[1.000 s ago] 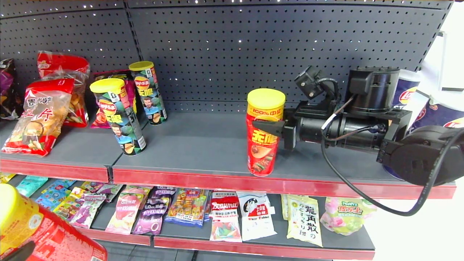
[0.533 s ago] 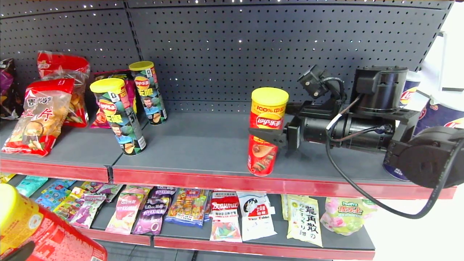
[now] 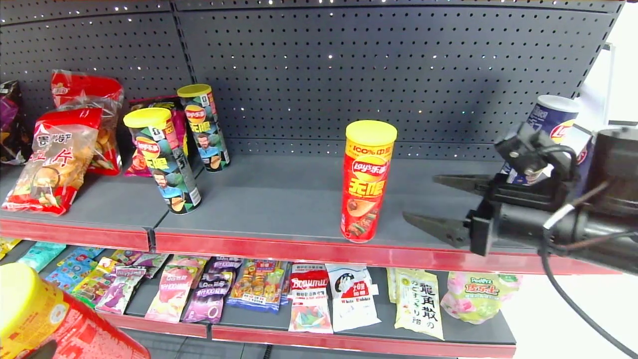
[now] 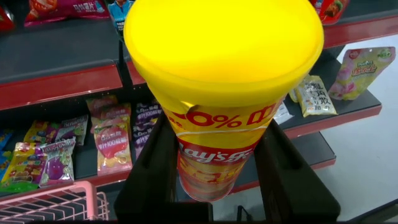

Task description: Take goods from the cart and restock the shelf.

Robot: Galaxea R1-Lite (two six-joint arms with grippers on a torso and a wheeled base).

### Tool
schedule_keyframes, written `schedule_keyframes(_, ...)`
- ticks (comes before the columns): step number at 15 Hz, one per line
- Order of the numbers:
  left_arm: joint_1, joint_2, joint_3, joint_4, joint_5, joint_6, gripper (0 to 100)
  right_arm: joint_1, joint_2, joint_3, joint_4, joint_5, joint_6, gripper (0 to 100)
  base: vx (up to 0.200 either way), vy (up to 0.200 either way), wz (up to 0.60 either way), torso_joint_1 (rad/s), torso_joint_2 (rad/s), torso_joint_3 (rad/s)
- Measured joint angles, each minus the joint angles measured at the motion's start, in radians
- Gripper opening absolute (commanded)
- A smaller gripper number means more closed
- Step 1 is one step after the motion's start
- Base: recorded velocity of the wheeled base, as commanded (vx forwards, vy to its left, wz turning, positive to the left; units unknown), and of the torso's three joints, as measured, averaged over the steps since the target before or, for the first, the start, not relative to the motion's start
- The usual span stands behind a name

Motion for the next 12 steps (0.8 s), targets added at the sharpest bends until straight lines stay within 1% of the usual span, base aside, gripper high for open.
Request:
schedule_keyframes(3,0.0,-0.006,0.0,0.0,0.001,-0.003,0,-0.02,-0.264,0.207,0.017,-0.124,0.01,100,0.0,0.0,0.0,0.0,0.0,0.0)
schedule_keyframes(4,0.0,-0.007,-0.002,-0.003,0.001,-0.004,0,-0.04,-0.373,0.265,0.051,-0.168,0.015,100,0.0,0.0,0.0,0.0,0.0,0.0)
schedule_keyframes(6,0.001,-0.01,-0.001,-0.004,0.001,-0.004,0,-0.1,-0.587,0.342,0.201,-0.225,0.022,100,0.0,0.0,0.0,0.0,0.0,0.0)
schedule_keyframes(9,0.001,-0.014,0.003,-0.004,0.005,-0.004,0,-0.215,-0.898,0.391,0.506,-0.277,0.027,100,0.0,0.0,0.0,0.0,0.0,0.0)
schedule_keyframes(11,0.001,-0.014,0.005,-0.004,0.002,-0.004,0,-0.3,-1.062,0.436,0.6,-0.327,0.029,100,0.0,0.0,0.0,0.0,0.0,0.0)
schedule_keyframes(12,0.0,-0.013,0.005,-0.004,0.001,-0.004,0,-0.336,-1.128,0.469,0.617,-0.355,0.029,100,0.0,0.0,0.0,0.0,0.0,0.0)
